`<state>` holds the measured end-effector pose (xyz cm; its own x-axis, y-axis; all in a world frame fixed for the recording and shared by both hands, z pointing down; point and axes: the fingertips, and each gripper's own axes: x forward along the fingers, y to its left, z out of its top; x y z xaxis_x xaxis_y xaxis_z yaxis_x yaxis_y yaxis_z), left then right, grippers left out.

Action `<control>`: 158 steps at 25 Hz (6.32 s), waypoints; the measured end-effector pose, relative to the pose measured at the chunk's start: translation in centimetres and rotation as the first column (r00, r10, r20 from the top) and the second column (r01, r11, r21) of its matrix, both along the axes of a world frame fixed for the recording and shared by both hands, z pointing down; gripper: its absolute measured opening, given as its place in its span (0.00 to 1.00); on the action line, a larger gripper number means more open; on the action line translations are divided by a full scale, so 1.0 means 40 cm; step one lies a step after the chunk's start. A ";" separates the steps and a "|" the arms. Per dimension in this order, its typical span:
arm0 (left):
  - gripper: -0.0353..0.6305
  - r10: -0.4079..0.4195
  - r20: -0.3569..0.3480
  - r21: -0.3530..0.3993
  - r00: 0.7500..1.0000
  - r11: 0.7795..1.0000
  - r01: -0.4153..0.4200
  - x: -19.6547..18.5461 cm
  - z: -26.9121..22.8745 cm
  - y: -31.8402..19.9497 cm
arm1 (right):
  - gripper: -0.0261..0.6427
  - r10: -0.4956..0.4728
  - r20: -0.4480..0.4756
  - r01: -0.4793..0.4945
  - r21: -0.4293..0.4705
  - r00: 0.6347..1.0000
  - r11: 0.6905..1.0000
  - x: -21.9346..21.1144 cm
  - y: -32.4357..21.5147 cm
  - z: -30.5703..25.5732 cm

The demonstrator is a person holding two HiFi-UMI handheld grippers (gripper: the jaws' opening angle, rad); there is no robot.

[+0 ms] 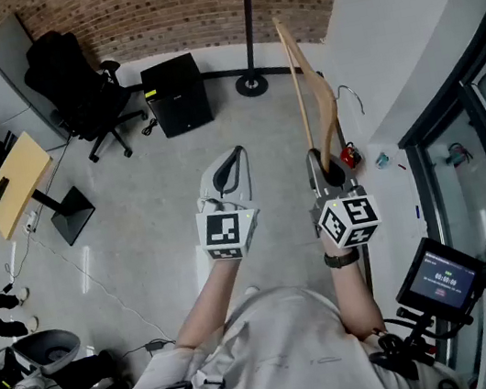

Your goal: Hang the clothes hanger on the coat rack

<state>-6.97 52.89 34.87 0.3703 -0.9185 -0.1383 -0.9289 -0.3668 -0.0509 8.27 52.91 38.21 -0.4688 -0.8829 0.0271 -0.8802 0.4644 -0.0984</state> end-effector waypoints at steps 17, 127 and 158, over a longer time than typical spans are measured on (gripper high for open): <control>0.05 0.129 -0.134 -0.154 0.983 0.977 -0.149 0.002 0.100 0.001 | 0.04 0.030 -0.037 -0.033 -0.080 0.999 0.996 -0.084 0.017 0.067; 0.05 -0.102 0.009 -0.233 0.995 0.967 0.102 -0.087 0.338 -2.765 | 0.05 -0.525 -0.208 0.428 -0.377 0.825 0.821 -0.180 -2.769 0.434; 0.05 -0.073 -0.045 -0.185 0.996 0.981 0.064 -0.214 0.282 -2.868 | 0.05 -0.808 -0.214 0.685 -0.438 0.549 0.581 -0.158 -3.007 0.088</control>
<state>-15.51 -61.83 46.13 0.3023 -0.9530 0.0174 -0.9518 -0.3008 0.0599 1.96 -67.38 41.75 -0.8493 -0.1319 0.5111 -0.2118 0.9721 -0.1010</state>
